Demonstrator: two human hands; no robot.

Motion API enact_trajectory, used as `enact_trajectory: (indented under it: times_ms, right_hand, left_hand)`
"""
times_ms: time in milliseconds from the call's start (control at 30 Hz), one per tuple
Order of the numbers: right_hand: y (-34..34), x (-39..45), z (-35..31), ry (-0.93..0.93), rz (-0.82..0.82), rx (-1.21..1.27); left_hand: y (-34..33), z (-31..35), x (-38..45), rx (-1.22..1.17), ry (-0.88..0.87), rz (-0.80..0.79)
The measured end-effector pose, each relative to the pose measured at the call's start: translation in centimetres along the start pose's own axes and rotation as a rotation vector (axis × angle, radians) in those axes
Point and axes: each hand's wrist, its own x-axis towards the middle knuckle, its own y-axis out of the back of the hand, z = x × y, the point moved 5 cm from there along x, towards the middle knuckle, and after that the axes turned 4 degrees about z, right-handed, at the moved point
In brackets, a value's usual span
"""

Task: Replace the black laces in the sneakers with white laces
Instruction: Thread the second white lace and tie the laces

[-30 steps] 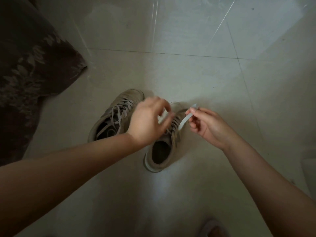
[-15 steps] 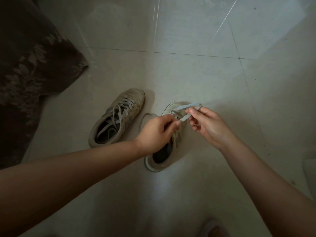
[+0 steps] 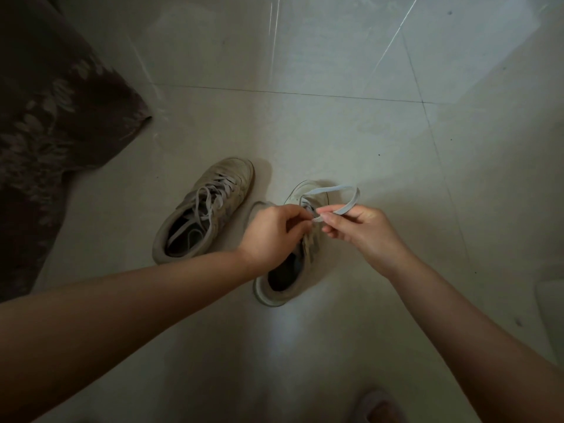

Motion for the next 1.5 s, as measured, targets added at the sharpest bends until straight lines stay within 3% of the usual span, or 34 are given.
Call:
enact_trajectory:
  times_ms: [100,167,333,633,933,1100,1267,1333,1433,1500]
  right_hand:
    - [-0.8,-0.3,0.4,-0.024,-0.045,-0.039]
    - [-1.0,-0.4,0.7,-0.044,-0.044,-0.029]
    - [0.9,-0.4,2.4,-0.082,0.084,-0.055]
    - [-0.3,-0.5,4.3,-0.038,0.063,-0.231]
    - [-1.2,-0.4,4.5,0.014,0.08,-0.272]
    - [-1.8,-1.0,5.8,-0.083,0.059,-0.069]
    - [-1.9,-1.0,6.1,-0.041,0.091,-0.094]
    - [-2.0,-1.1,6.0,0.011,0.096,-0.139]
    - [-2.3,-1.2,5.9,0.036,0.097,-0.154]
    - [-2.3,-1.1,5.8,0.067,0.125,-0.165]
  left_hand:
    - [-0.1,0.3,-0.1,0.025,0.025,-0.013]
    - [0.0,0.2,-0.1,0.169,0.036,-0.008]
    - [0.4,-0.7,-1.0,0.455,0.017,-0.025]
    - [-0.7,-1.4,-1.7,0.488,0.039,0.014]
    - [-1.5,-1.1,-1.7,0.624,-0.14,0.091]
    - [-1.7,-1.1,-1.8,0.418,-0.084,0.049]
    - [-0.2,-2.1,-1.6,0.106,0.017,0.004]
    - [1.2,-2.7,-1.3,-0.164,0.225,-0.025]
    - [2.5,-3.7,-1.0,-0.772,0.645,-0.045]
    - [3.1,-4.5,-1.0,-1.014,0.808,-0.022]
